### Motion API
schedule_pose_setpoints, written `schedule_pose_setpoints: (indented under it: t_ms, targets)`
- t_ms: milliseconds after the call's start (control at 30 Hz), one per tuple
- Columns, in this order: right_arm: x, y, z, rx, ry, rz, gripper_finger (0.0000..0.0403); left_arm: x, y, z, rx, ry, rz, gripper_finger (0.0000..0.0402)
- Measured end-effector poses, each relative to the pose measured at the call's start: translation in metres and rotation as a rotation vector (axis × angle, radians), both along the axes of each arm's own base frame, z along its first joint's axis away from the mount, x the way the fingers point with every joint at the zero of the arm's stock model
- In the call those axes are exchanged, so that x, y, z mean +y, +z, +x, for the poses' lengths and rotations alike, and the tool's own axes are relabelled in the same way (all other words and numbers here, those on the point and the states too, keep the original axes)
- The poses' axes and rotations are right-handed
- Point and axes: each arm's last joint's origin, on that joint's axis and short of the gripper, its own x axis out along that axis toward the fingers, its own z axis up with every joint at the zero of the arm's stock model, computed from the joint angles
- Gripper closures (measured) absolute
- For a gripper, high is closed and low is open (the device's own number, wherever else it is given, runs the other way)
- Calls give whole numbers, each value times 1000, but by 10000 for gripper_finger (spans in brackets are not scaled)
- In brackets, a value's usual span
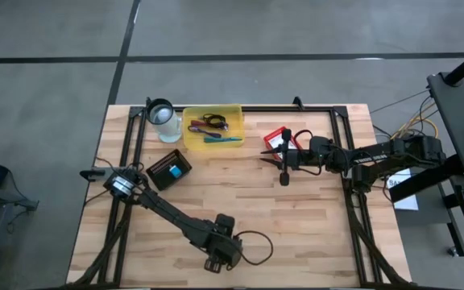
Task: Pick and place items into bin
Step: Put the black charger adapter into the black bin
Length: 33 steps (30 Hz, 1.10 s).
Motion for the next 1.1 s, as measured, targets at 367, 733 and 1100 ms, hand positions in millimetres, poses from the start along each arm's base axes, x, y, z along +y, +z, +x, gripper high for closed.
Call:
schedule_pose_setpoints:
  t_ms: [367,733,1100]
  targets:
    - [0,0,0,0,0,0,335,2,-2,-1,18,-5,-15,273]
    - [0,0,0,0,0,0,335,16,9,-22,236,6,57,274]
    - [0,0,0,-1,0,-4,335,58,65,-63,402,225,239,274]
